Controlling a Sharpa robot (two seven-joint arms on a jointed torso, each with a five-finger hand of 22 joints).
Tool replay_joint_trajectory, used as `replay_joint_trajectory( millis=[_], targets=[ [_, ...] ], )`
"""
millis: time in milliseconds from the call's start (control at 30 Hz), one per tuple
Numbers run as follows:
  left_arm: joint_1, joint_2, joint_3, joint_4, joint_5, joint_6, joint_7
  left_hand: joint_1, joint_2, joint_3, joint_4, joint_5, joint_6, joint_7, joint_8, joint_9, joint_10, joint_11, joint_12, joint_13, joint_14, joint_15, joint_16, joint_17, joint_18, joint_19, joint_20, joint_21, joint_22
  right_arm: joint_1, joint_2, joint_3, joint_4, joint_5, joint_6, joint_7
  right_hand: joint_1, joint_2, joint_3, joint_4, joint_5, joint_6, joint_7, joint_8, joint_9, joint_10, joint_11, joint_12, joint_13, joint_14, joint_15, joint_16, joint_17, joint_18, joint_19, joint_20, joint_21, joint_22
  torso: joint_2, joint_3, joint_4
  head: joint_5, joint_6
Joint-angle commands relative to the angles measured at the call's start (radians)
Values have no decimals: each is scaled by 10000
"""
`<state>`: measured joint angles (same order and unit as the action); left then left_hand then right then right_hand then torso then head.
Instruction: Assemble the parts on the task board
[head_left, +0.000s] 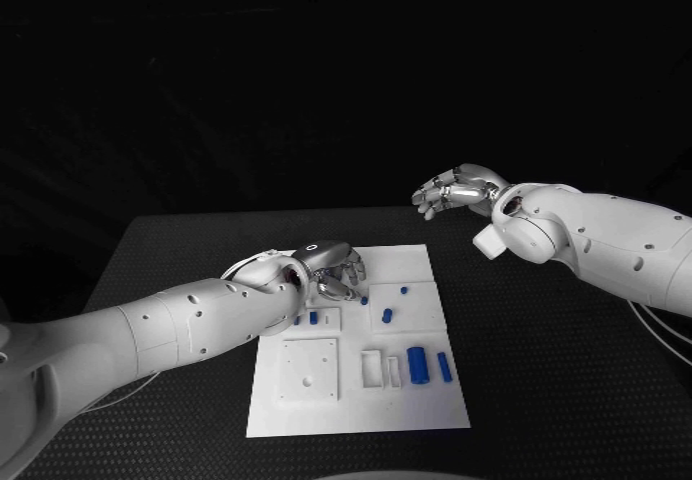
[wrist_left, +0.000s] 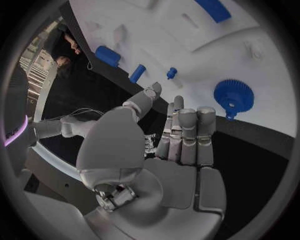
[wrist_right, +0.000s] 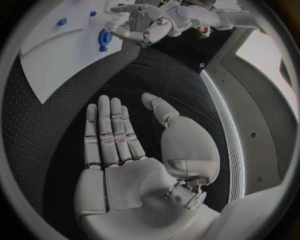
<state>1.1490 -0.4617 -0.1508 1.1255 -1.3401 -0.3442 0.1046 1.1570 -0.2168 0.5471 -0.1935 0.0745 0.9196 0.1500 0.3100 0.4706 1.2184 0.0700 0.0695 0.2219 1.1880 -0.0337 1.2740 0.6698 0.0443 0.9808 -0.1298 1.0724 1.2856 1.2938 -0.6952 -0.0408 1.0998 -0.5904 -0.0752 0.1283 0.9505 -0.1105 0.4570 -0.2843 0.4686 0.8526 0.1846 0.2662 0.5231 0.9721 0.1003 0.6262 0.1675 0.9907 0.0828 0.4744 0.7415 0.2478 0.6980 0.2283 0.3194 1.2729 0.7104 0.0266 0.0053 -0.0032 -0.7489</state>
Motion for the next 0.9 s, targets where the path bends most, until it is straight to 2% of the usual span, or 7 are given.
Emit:
replay_joint_trajectory(
  millis=[33, 133, 200, 367, 467, 667, 900],
  targets=[
    [-158, 178, -12, -158, -191, 238, 135, 111, 39, 4, -65, 85, 16, -38, 55, 17, -172, 153, 12, -5, -21, 52, 68, 9, 1204, -37, 35, -34, 22, -2, -12, 3, 41, -21, 9, 80, -17, 14, 59, 26, 49, 60, -2, 28, -16, 79, 15, -45, -12, -37, 41, -25, -15, 140, -53, 10, 41, 14, 2, -2, 9, -35, -17],
    [-297, 305, -9, -300, -253, 240, 124, 141, 78, 2, -89, 119, 18, -42, 62, 21, -166, 152, 16, -5, -23, 51, 75, 9, 1205, -38, 36, -30, 28, -2, -10, 3, 56, -26, 0, 78, -16, 13, 60, 26, 48, 60, -2, 28, -16, 79, 15, -45, -12, -37, 41, -25, -15, 140, -53, 10, 41, 14, 16, -7, 4, -52, -19],
    [-334, 356, -7, -389, -282, 290, 110, 141, 78, 2, -89, 119, 18, -42, 62, 21, -166, 152, 16, -5, -23, 51, 75, 9, 1205, -38, 36, -30, 28, -2, -14, 3, 70, -29, 0, 78, -16, 13, 60, 26, 48, 60, -2, 28, -16, 79, 15, -45, -12, -37, 41, -25, -15, 140, -53, 10, 41, 14, 15, -10, -8, -52, -19],
    [-338, 434, -7, -568, -282, 444, 77, 174, 140, 6, -112, 169, 19, -46, 68, 24, -158, 150, 19, -5, -25, 49, 82, 8, 1205, -40, 37, -26, 35, -1, -30, 3, 78, -30, -9, 71, -14, 13, 61, 25, 47, 60, -3, 28, -16, 79, 15, -45, -12, -37, 41, -25, -15, 140, -54, 10, 41, 14, 23, -6, -23, -57, -22],
    [-350, 505, -31, -662, -282, 481, 88, 177, 189, -5, -123, 199, 28, -51, 79, 29, -150, 149, 22, -5, -28, 49, 87, 7, 1202, -43, 39, -23, 41, -1, -21, 4, 85, -31, -14, 72, -13, 13, 62, 25, 46, 61, -3, 28, -16, 79, 15, -45, -12, -37, 41, -25, -15, 140, -54, 10, 41, 14, 11, 2, -6, -67, -35],
    [-387, 613, -55, -752, -288, 541, 71, 208, 285, -17, -165, 249, 39, -61, 96, 36, -158, 151, 15, -11, -28, 51, 101, 5, 1202, -49, 40, -17, 54, -1, 3, 4, 89, -32, -8, 73, -9, 15, 66, 26, 44, 62, -3, 29, -16, 81, 15, -45, -12, -36, 41, -25, -15, 140, -53, 10, 43, 15, 8, -14, -8, -66, -34],
    [-390, 646, -59, -880, -288, 576, 18, 256, 427, -18, -218, 287, 70, -85, 126, 50, -121, 139, 30, -9, -2, 39, 130, 3, 1204, -36, 35, -2, 69, 0, 5, 4, 93, -32, -9, 70, -7, 18, 69, 27, 42, 63, -4, 30, -16, 82, 15, -45, -12, -36, 41, -24, -15, 140, -52, 11, 44, 15, 8, -7, -4, -65, -29]
  ],
)
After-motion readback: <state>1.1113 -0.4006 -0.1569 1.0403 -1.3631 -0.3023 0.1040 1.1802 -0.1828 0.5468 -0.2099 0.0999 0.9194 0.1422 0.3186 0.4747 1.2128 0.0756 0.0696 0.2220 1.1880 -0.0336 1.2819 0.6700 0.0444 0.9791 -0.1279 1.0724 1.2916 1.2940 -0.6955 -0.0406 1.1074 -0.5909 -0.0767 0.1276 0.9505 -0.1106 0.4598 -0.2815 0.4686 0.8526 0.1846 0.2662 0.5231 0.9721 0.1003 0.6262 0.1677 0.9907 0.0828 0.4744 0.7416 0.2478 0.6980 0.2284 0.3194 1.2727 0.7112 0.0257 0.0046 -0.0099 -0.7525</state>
